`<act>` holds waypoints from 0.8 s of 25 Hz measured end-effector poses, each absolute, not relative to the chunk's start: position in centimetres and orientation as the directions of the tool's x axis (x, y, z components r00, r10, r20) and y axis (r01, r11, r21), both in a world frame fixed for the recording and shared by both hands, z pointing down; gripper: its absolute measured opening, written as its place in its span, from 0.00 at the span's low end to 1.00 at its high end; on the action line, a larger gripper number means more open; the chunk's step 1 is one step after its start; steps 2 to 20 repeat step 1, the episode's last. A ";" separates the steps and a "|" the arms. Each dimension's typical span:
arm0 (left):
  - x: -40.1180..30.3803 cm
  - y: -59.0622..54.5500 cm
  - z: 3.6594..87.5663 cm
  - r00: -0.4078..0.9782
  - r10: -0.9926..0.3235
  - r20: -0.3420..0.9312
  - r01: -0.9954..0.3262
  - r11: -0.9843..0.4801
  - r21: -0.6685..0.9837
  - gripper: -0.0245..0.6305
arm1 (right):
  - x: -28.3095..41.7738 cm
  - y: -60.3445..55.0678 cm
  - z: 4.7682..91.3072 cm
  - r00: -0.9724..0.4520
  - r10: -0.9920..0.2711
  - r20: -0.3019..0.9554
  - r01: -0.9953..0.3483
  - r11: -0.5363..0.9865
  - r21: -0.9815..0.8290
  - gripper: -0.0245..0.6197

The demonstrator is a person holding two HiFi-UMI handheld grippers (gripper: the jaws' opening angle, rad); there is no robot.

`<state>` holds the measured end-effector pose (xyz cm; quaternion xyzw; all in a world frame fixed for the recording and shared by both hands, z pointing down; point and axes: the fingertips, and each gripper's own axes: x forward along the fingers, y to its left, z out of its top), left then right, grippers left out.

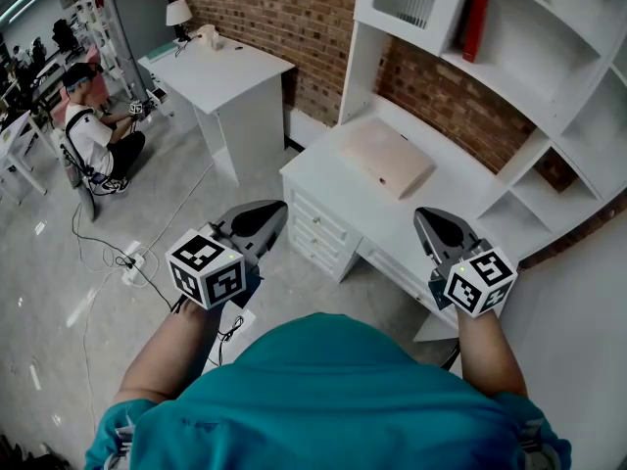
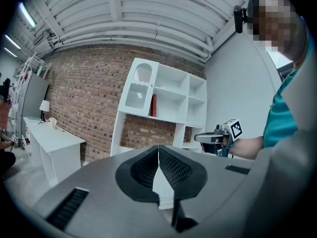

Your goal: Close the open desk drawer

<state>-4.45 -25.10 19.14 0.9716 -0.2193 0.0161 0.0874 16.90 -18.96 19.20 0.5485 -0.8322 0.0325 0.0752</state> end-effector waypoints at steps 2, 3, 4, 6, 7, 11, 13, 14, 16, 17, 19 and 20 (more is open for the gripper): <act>-4.4 -25.1 19.2 0.904 -0.422 0.069 -0.428 -0.889 0.163 0.06 | 16.9 -19.0 19.2 -0.387 -0.908 0.161 -0.918 0.397 0.029 0.07; -4.4 -25.1 19.2 0.904 -0.422 0.069 -0.428 -0.889 0.163 0.06 | 16.9 -19.0 19.2 -0.387 -0.908 0.161 -0.918 0.397 0.029 0.07; -4.4 -25.1 19.2 0.904 -0.422 0.069 -0.428 -0.889 0.163 0.06 | 16.9 -19.0 19.2 -0.387 -0.908 0.161 -0.918 0.397 0.029 0.07; -4.4 -25.1 19.2 0.904 -0.422 0.069 -0.428 -0.889 0.163 0.06 | 16.9 -19.0 19.2 -0.387 -0.908 0.161 -0.918 0.397 0.029 0.07; -4.4 -25.1 19.2 0.904 -0.422 0.069 -0.428 -0.889 0.163 0.06 | 16.9 -19.0 19.2 -0.387 -0.908 0.161 -0.918 0.397 0.029 0.07; -4.4 -25.1 19.2 0.904 -0.422 0.069 -0.428 -0.889 0.163 0.06 | 16.9 -19.0 19.2 -0.387 -0.908 0.161 -0.918 0.397 0.029 0.07; -4.4 -25.1 19.2 0.904 -0.422 0.069 -0.428 -0.889 0.163 0.06 | 16.9 -19.0 19.2 -0.387 -0.908 0.161 -0.918 0.397 0.029 0.07; -4.4 -25.1 19.2 0.904 -0.422 0.069 -0.428 -0.889 0.163 0.06 | 16.9 -19.0 19.2 -0.387 -0.908 0.161 -0.918 0.397 0.029 0.07; -4.4 -25.1 19.2 0.904 -0.422 0.069 -0.428 -0.889 0.163 0.06 | 16.9 -19.0 19.2 -0.387 -0.908 0.161 -0.918 0.397 0.029 0.07; -4.4 -25.1 19.2 0.904 -0.422 0.069 -0.428 -0.889 0.163 0.06 | 16.9 -19.0 19.2 -0.387 -0.908 0.161 -0.918 0.397 0.029 0.07; -4.4 -25.1 19.2 0.904 -0.422 0.069 -0.428 -0.889 0.163 0.06 | 16.9 -19.0 19.2 -0.387 -0.908 0.161 -0.918 0.397 0.029 0.07; -4.4 -25.1 19.2 0.904 -0.422 0.069 -0.428 -0.889 0.163 0.06 | 16.9 -19.0 19.2 -0.387 -0.908 0.161 -0.918 0.397 0.029 0.07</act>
